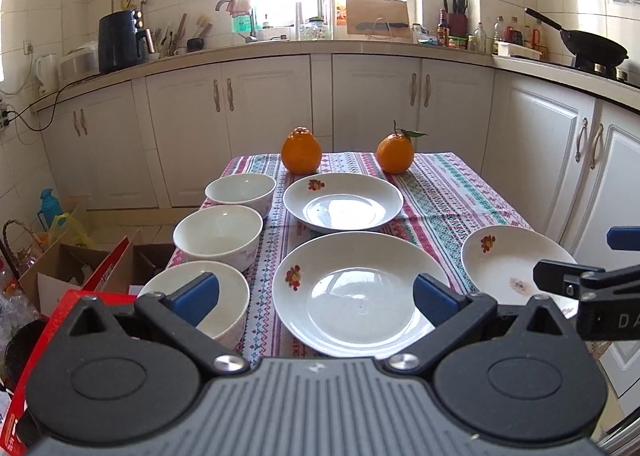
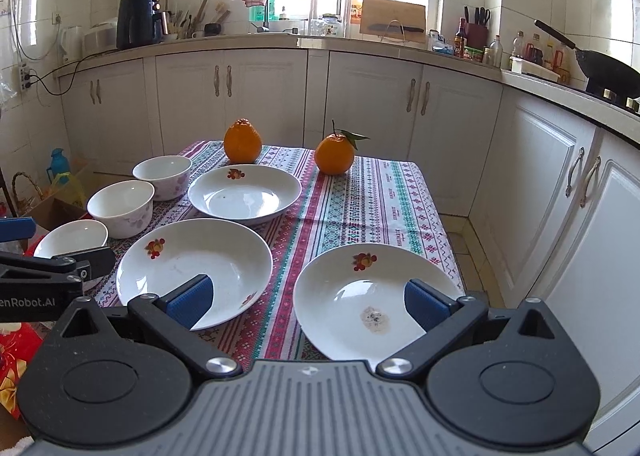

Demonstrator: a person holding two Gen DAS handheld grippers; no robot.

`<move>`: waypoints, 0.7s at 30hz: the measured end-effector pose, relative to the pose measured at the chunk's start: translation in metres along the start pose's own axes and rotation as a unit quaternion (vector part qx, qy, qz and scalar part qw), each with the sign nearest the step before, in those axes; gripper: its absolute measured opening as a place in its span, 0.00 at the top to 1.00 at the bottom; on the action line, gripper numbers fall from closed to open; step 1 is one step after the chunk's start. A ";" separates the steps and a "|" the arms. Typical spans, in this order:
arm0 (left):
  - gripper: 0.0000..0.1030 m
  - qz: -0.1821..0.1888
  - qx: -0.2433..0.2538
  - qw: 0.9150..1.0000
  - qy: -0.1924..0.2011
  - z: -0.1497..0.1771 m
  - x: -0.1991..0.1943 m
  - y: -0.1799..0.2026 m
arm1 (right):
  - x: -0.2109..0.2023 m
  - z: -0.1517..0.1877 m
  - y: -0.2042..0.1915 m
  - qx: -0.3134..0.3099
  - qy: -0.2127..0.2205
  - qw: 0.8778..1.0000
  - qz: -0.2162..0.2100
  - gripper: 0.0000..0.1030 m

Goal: Organize plates and bowls
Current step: 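Move the left tool to a white flowered plate and grasp its rim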

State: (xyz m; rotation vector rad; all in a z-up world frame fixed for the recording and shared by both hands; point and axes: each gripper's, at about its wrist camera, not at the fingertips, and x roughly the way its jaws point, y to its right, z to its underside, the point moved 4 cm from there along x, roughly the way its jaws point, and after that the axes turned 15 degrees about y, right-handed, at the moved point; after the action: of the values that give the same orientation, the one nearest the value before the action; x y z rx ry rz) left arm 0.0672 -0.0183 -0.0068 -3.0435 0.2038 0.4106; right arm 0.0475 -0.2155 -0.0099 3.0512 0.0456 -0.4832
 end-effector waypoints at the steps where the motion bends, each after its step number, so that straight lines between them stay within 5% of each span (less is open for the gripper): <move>1: 0.01 0.003 0.002 1.000 0.002 -0.003 0.002 0.001 | 0.000 -0.001 0.006 0.001 0.003 1.000 -0.003 0.00; 7: 0.01 0.033 -0.006 0.999 -0.014 -0.009 0.021 0.005 | 0.006 0.008 0.046 -0.015 0.001 1.000 -0.001 0.00; 21: 0.01 0.105 0.011 0.992 -0.065 0.002 0.071 0.044 | 0.041 0.082 0.091 0.014 -0.095 0.995 -0.032 0.00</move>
State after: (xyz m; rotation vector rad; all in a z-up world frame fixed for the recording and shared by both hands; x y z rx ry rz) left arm 0.1284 -0.0704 -0.0299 -2.9691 0.5203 0.6138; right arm 0.0643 -0.3097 -0.0965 3.0216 0.1306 -0.7815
